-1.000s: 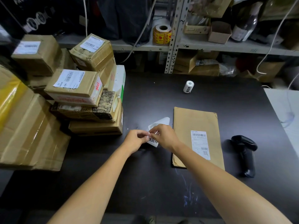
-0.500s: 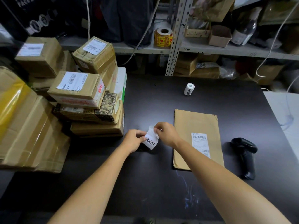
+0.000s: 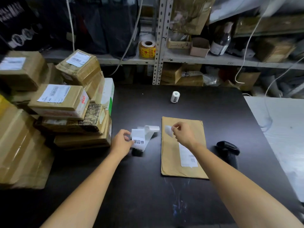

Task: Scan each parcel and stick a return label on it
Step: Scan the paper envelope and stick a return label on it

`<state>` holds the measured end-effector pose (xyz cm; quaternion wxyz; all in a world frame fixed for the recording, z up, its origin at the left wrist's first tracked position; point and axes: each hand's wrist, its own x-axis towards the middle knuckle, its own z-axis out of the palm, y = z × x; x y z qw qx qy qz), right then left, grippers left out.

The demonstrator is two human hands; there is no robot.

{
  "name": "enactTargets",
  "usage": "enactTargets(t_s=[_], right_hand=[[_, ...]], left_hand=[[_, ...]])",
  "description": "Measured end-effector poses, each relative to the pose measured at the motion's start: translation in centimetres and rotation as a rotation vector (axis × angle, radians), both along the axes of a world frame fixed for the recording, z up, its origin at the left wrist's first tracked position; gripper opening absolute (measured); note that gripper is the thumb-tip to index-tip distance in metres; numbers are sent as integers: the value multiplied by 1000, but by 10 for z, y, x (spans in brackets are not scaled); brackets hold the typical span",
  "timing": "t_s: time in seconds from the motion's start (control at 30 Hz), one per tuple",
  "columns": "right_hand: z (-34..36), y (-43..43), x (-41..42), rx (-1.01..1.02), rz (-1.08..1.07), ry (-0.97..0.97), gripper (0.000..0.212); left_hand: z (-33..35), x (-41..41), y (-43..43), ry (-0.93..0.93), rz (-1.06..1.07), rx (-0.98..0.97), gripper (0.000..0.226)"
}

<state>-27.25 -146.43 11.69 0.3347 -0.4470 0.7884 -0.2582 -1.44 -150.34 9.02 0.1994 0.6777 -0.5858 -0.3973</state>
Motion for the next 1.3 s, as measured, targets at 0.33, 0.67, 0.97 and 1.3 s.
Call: enactTargets(t_s=[0.33,0.67,0.97,1.3], right_hand=[[2,39,-74,10,-44,-20,16],[-28,50,-122,44,-85,-74,42],[-58,36,-131,10,-269,-243,30],[-56,21,-130,9,-284,-328,10]], left_hand=[[2,-66,36,-27,-67,52,8],[-35,-119,53,-3,-114,249,24],[-46,-128,43,28,-78,341,53],[-38,-128,37,125,-61,466,27]])
